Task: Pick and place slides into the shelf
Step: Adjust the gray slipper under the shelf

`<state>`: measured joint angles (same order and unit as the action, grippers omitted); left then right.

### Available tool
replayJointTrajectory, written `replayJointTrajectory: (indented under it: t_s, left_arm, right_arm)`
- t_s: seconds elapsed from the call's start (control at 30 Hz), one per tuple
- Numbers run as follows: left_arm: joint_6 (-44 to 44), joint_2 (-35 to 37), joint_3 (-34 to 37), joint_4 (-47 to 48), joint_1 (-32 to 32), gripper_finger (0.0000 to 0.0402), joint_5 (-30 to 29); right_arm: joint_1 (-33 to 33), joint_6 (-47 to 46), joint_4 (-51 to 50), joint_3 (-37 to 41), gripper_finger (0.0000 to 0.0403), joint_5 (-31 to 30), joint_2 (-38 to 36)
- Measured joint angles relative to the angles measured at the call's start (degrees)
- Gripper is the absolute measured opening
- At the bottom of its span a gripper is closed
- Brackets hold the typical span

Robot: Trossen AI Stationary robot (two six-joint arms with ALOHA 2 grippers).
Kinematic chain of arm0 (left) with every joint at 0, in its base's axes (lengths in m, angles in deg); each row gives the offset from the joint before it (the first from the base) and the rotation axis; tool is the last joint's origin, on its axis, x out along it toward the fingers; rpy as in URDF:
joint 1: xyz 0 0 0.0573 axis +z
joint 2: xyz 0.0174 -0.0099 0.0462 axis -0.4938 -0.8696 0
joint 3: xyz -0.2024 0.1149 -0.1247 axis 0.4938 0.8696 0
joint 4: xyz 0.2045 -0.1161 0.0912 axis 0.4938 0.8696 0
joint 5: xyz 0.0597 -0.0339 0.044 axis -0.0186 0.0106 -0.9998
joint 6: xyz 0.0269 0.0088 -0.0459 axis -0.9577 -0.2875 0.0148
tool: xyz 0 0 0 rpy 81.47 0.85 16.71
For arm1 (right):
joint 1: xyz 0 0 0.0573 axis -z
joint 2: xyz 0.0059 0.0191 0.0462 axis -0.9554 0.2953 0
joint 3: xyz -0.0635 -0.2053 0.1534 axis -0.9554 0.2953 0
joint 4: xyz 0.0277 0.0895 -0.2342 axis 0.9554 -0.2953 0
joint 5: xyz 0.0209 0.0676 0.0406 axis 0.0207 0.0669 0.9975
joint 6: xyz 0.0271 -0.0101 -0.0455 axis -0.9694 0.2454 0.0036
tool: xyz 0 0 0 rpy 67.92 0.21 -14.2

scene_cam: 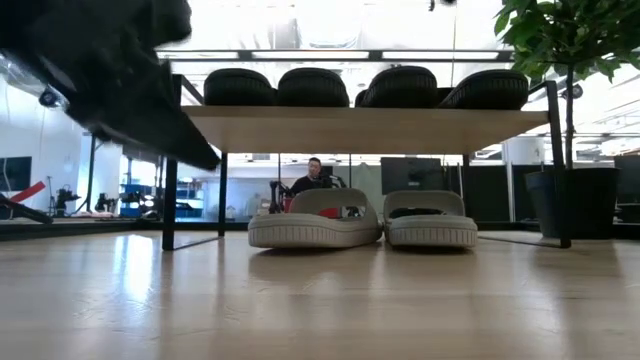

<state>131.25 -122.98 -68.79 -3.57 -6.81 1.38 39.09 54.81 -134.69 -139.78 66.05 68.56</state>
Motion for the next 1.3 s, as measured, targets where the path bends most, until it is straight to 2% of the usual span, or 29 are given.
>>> replayJointTrajectory:
  t_s: [0.1,0.2,0.33,0.43,0.57,0.63,0.77,1.13,1.3]
  left_arm:
    - [2.20,-1.18,-6.16,13.86,-1.55,0.0000,-2.53]
    - [4.87,-4.96,-11.92,22.49,-2.67,0.0000,-4.66]
    - [2.56,-13.48,-20.03,27.98,-3.14,0.0000,-5.03]
    - [1.70,-21.52,-27.37,36.52,-3.05,0.0000,-4.71]
    - [9.77,-30.01,-36.21,52.56,-1.97,0.0000,-4.94]
    - [15.45,-32.29,-38.59,56.99,-1.20,0.0000,-5.18]
    - [20.60,-33.31,-39.49,56.22,0.48,0.0000,-5.25]
    - [21.31,-32.65,-39.90,53.70,7.33,0.0000,-1.97]
    - [24.92,-32.63,-39.75,53.78,8.98,0.0000,-0.37]
  right_arm:
    - [-0.31,-3.63,-0.05,0.09,0.0022,0.01,-2.70]
    - [-0.31,-7.38,0.05,0.03,0.0022,-0.07,-5.38]
    - [-1.07,-9.51,-0.16,0.00,0.0022,-0.09,-8.37]
    - [-2.20,-9.51,-0.54,0.00,0.0022,-0.07,-10.00]
    - [-3.52,-9.53,-1.47,0.00,0.0022,-0.10,-11.19]
    - [-4.19,-9.69,-3.06,0.00,0.0022,-0.11,-11.22]
    - [-5.29,-9.95,-5.76,0.00,0.0022,-0.06,-11.22]
    - [-5.97,-10.56,-6.06,0.24,0.0022,-0.07,-11.22]
    - [-6.77,-10.82,-6.04,0.24,0.0022,-0.07,-11.22]
